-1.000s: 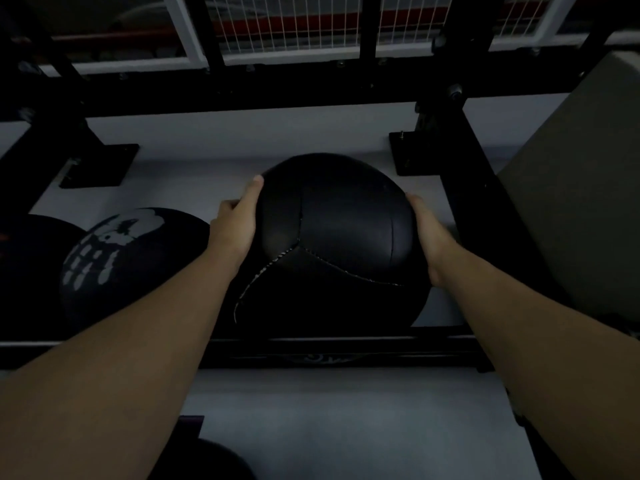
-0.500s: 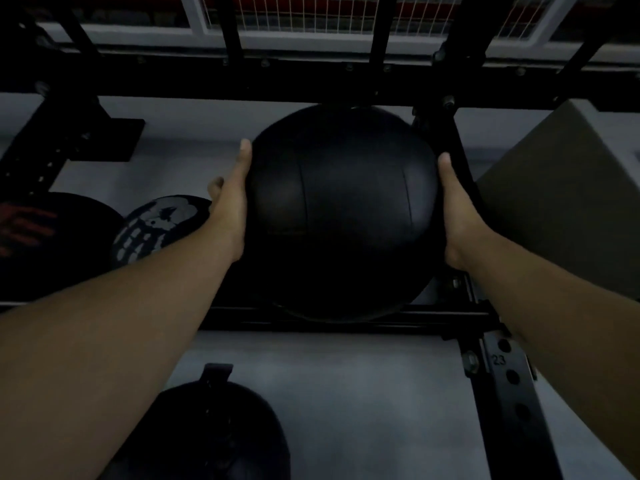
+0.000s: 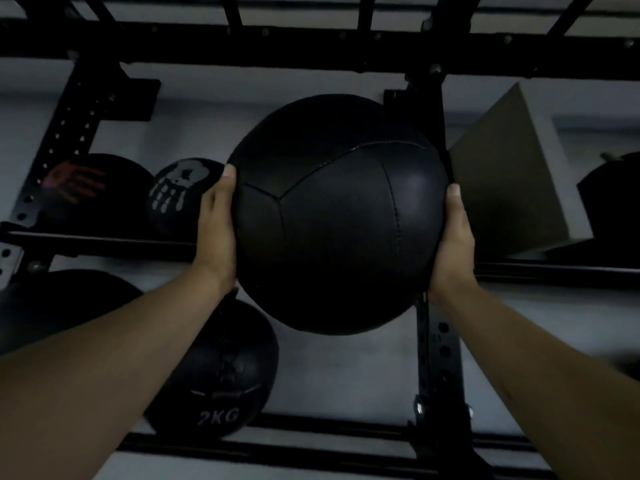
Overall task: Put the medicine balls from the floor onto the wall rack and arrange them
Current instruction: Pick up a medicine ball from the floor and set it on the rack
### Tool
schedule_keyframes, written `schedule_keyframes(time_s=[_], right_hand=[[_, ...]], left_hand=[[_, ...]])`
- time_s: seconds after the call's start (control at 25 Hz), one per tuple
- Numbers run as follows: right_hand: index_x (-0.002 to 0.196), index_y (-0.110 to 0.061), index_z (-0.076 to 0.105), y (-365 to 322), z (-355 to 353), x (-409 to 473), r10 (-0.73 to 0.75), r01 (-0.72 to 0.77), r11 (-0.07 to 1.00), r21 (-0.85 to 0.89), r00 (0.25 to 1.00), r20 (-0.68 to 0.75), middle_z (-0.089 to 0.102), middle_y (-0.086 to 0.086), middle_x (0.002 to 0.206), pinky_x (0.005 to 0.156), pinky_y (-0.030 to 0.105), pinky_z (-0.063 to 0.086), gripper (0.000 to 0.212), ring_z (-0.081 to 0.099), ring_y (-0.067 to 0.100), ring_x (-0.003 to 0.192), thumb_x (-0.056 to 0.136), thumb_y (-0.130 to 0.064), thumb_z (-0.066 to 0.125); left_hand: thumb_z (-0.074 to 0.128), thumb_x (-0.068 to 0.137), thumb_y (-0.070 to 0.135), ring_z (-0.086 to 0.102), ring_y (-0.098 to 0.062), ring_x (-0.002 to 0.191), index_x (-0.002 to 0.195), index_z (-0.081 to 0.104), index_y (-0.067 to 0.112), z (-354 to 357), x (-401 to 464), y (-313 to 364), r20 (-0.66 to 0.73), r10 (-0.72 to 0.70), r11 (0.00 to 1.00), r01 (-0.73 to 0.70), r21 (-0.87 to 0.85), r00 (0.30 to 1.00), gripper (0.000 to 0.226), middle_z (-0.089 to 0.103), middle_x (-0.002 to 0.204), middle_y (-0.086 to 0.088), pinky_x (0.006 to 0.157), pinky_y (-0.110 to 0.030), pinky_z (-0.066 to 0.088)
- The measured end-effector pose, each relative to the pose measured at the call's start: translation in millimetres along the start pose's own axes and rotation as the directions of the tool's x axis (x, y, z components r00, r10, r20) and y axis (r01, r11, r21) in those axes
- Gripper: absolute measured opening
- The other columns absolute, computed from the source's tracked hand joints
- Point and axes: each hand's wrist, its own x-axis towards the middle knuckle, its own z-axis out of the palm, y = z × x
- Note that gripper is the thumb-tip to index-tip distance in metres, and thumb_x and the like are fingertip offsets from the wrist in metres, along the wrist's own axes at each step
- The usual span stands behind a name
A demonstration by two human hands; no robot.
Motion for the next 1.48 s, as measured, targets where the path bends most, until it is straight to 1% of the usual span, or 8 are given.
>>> schedule_keyframes(time_s=[0.16, 0.48, 0.68, 0.8, 1.0, 1.08, 1.24, 1.48], right_hand=[[0.135, -0.039, 0.068, 5.5, -29.3, -56.1, 0.072, -0.076, 0.994, -0.076, 0.996, -0.047, 0.075, -0.013, 0.128, 0.108, 0.041, 0.054, 0.068, 0.07, 0.011, 0.119, 0.081, -0.081, 0.06], [0.131, -0.031, 0.07, 68.0, -65.7, -110.6, 0.25, -0.272, 0.95, -0.154, 0.957, -0.149, 0.076, -0.004, 0.124, 0.098, 0.04, 0.059, 0.072, 0.072, 0.018, 0.115, 0.076, -0.076, 0.065], [0.134, -0.026, 0.069, 102.3, -85.4, -88.3, 0.242, -0.277, 0.943, -0.185, 0.951, -0.192, 0.076, -0.001, 0.124, 0.088, 0.033, 0.059, 0.058, 0.072, 0.018, 0.113, 0.092, -0.066, 0.06], [0.133, -0.025, 0.069, 136.0, -95.3, -77.4, 0.177, -0.225, 0.94, -0.257, 0.964, -0.198, 0.073, 0.0, 0.129, 0.099, 0.037, 0.056, 0.046, 0.067, 0.02, 0.121, 0.099, -0.053, 0.06], [0.13, -0.026, 0.073, 179.1, -99.3, -35.3, 0.019, -0.02, 0.885, -0.466, 1.0, -0.007, 0.071, 0.002, 0.133, 0.109, 0.033, 0.05, 0.035, 0.064, 0.015, 0.126, 0.1, -0.041, 0.066], [0.124, -0.025, 0.076, 191.3, -98.4, -14.1, 0.017, 0.009, 0.852, -0.523, 0.999, 0.045, 0.073, 0.001, 0.13, 0.111, 0.033, 0.049, 0.027, 0.065, 0.014, 0.125, 0.1, -0.034, 0.068], [0.116, -0.025, 0.077, 212.3, -96.7, 7.4, 0.021, 0.016, 0.871, -0.491, 0.997, 0.071, 0.076, -0.003, 0.122, 0.104, 0.027, 0.051, 0.018, 0.067, 0.007, 0.116, 0.101, -0.025, 0.067], [0.117, -0.027, 0.075, 208.7, -96.9, 4.7, 0.076, -0.013, 0.867, -0.498, 0.992, 0.106, 0.073, -0.001, 0.127, 0.092, 0.012, 0.051, 0.018, 0.065, 0.006, 0.115, 0.103, -0.03, 0.064]], left_hand=[[0.063, 0.086, 0.076, 0.061, -0.029, 0.144, 0.157, 0.055, 0.023, -8.8, -65.9, -24.1, -0.077, -0.177, 0.982, 0.17, -0.082, 0.981, 0.089, 0.064, 0.155, -0.007, 0.125, -0.05, 0.043], [0.066, 0.08, 0.079, 0.067, -0.033, 0.135, 0.147, 0.065, 0.025, -30.9, -132.3, -102.0, -0.218, -0.408, 0.913, 0.395, -0.104, 0.887, 0.086, 0.073, 0.144, -0.008, 0.12, -0.052, 0.048], [0.067, 0.076, 0.076, 0.072, -0.031, 0.126, 0.141, 0.069, 0.024, -15.2, -114.8, -137.4, -0.244, -0.407, 0.912, 0.408, -0.049, 0.88, 0.083, 0.077, 0.135, -0.009, 0.116, -0.054, 0.052], [0.069, 0.084, 0.063, 0.072, -0.026, 0.123, 0.129, 0.073, 0.024, -13.1, -95.9, -165.9, -0.27, -0.345, 0.926, 0.373, 0.058, 0.899, 0.06, 0.077, 0.129, -0.006, 0.116, -0.053, 0.052], [0.079, 0.088, 0.048, 0.074, -0.004, 0.115, 0.115, 0.083, 0.031, 1.3, -53.6, -206.8, -0.093, -0.227, 0.927, 0.245, 0.283, 0.969, 0.032, 0.082, 0.116, 0.011, 0.103, -0.026, 0.056], [0.081, 0.092, 0.037, 0.076, -0.003, 0.11, 0.118, 0.083, 0.026, 5.7, -33.7, -224.6, -0.068, -0.25, 0.914, 0.258, 0.312, 0.966, 0.028, 0.083, 0.111, 0.011, 0.1, -0.024, 0.057], [0.081, 0.091, 0.04, 0.075, -0.017, 0.117, 0.117, 0.084, 0.02, 5.0, -9.4, -251.9, -0.096, -0.274, 0.896, 0.29, 0.337, 0.957, 0.032, 0.082, 0.12, 0.0, 0.112, -0.037, 0.056], [0.081, 0.09, 0.044, 0.077, -0.009, 0.111, 0.106, 0.086, 0.03, 5.4, -12.7, -249.6, -0.078, -0.254, 0.893, 0.265, 0.363, 0.964, 0.021, 0.084, 0.112, 0.007, 0.101, -0.027, 0.057]])
